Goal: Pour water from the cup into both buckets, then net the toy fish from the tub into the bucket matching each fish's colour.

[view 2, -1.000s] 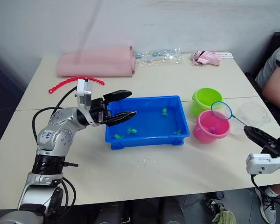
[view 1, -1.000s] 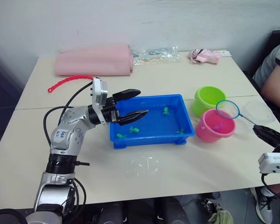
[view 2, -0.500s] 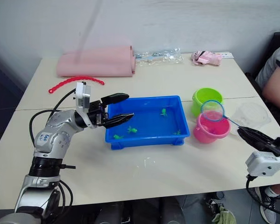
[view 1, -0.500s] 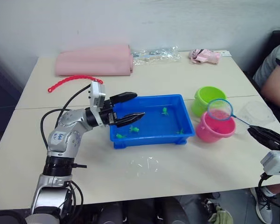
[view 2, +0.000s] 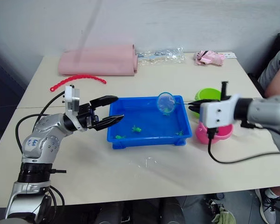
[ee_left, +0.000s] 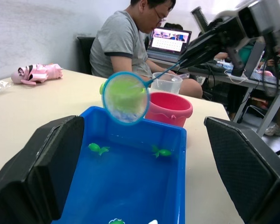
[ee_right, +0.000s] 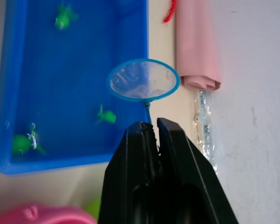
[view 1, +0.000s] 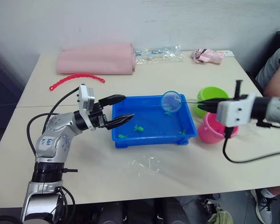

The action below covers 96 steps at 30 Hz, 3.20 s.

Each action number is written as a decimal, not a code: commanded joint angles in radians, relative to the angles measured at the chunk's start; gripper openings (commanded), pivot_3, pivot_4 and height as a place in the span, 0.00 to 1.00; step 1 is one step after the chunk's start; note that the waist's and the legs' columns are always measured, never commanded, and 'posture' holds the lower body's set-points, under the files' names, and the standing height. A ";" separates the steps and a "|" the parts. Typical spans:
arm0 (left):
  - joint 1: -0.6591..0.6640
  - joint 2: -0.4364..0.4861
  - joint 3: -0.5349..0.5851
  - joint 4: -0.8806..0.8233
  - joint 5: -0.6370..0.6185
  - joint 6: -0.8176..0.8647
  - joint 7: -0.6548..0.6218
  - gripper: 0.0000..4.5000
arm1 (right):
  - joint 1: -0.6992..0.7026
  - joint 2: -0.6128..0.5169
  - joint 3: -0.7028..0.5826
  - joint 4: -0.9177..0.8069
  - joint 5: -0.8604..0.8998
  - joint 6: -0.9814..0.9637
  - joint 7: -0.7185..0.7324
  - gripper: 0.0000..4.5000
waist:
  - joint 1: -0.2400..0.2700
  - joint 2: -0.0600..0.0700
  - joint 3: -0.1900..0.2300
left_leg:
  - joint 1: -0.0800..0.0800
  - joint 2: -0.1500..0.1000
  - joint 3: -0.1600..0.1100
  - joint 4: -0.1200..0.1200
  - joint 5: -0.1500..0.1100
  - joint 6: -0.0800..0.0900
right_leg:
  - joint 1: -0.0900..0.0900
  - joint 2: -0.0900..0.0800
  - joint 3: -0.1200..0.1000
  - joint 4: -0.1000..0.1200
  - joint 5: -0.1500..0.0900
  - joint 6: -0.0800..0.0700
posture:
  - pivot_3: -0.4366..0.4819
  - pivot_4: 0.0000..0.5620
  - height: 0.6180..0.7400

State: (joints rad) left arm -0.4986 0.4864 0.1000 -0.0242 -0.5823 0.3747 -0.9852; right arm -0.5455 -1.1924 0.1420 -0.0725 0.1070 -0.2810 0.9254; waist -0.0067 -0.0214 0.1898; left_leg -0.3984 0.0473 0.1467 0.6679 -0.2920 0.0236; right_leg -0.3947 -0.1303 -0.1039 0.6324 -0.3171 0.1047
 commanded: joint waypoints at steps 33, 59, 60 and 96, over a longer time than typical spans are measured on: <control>-0.034 -0.006 -0.008 -0.057 -0.016 0.007 0.007 0.99 | -0.605 0.194 0.413 0.372 -0.324 -0.195 0.689 0.00 | 0.000 0.001 0.000 | -0.003 0.000 0.000 0.001 0.000 0.000 | -0.002 0.000 -0.001 0.006 0.000 0.000 | 0.48 0.27 1.00; -0.102 0.150 -0.091 0.067 0.096 -0.058 -0.244 0.99 | -0.684 0.219 0.573 0.369 -0.126 0.166 0.689 0.00 | -0.020 0.001 0.000 | -0.005 0.000 0.000 0.001 0.000 0.000 | -0.004 0.000 -0.001 0.007 0.000 0.000 | 0.48 0.27 1.00; -0.100 0.151 -0.089 0.067 0.096 -0.058 -0.242 0.99 | -0.685 0.214 0.580 0.358 -0.092 0.203 0.689 0.00 | -0.021 0.001 0.000 | -0.005 0.000 0.000 0.001 0.000 0.000 | -0.004 0.000 -0.001 0.007 0.000 0.000 | 0.48 0.27 1.00; 0.006 0.146 -0.051 0.006 0.078 -0.037 -0.176 0.99 | -0.634 0.284 0.345 0.524 -0.368 -0.130 0.601 0.00 | -0.023 0.001 0.000 | -0.008 0.000 0.004 0.001 0.000 0.000 | -0.011 0.000 0.002 0.012 0.000 0.000 | 0.48 0.27 1.00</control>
State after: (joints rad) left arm -0.4768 0.6332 0.0347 0.0083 -0.4870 0.3389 -1.1603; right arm -1.1577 -0.9054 0.4877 0.4755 -0.2321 -0.3715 1.5157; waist -0.0295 -0.0205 0.1901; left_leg -0.4061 0.0470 0.1504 0.6690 -0.2917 0.0232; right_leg -0.4063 -0.1303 -0.1018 0.6445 -0.3171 0.1047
